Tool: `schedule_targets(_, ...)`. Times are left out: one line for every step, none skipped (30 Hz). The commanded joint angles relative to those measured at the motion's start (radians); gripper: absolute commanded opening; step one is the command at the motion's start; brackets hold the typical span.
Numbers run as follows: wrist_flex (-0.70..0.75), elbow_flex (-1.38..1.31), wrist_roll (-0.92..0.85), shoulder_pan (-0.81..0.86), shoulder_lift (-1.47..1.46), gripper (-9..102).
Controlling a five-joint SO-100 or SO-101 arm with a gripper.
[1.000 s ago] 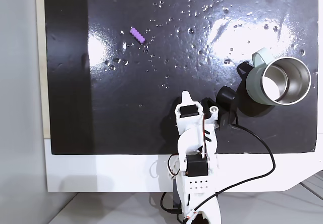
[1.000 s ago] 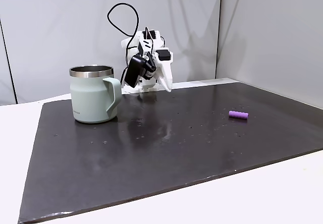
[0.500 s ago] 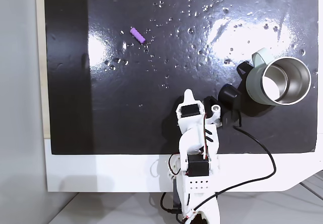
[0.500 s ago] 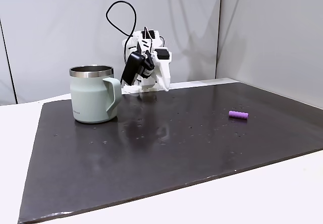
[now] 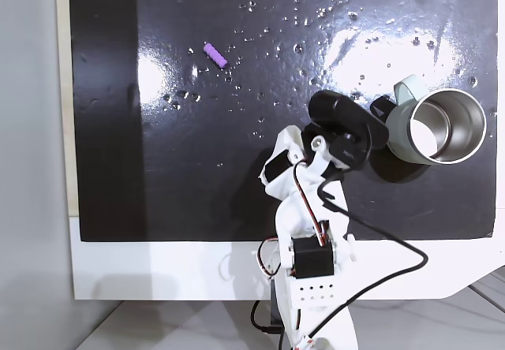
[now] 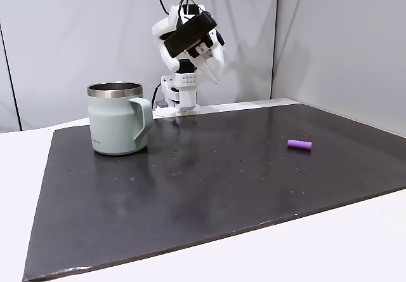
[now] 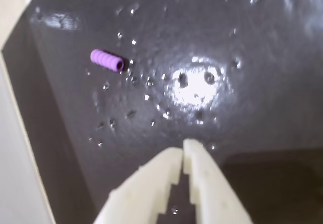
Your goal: Grasp a pengrip and put it in the cup.
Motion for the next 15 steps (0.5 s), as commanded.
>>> schedule_targets(0.002,-0.219,-0.156,-0.048,-0.202,3)
schedule_targets(-0.002,-0.241,-0.192,-0.06,-0.245,4)
schedule_targets(-0.002,-0.262,-0.224,-0.074,-0.291,5)
schedule_targets(-0.002,-0.284,-0.259,-0.087,-0.344,5)
schedule_targets(-0.002,-0.305,-0.288,-0.101,-0.396,5)
schedule_targets(-0.003,-0.327,-0.314,-0.115,-0.446,6)
schedule_targets(-0.014,-0.341,-0.336,-0.13,-0.489,6)
schedule_targets(-0.029,-0.348,-0.359,-0.147,-0.523,6)
schedule_targets(-0.044,-0.356,-0.387,-0.166,-0.555,6)
schedule_targets(-0.061,-0.368,-0.402,-0.181,-0.592,6)
schedule_targets(-0.064,-0.394,-0.417,-0.196,-0.632,6)
schedule_targets(-0.064,-0.423,-0.426,-0.21,-0.676,6)
schedule_targets(-0.064,-0.454,-0.436,-0.221,-0.721,6)
schedule_targets(-0.064,-0.486,-0.448,-0.23,-0.762,6)
schedule_targets(-0.066,-0.517,-0.462,-0.238,-0.804,6)
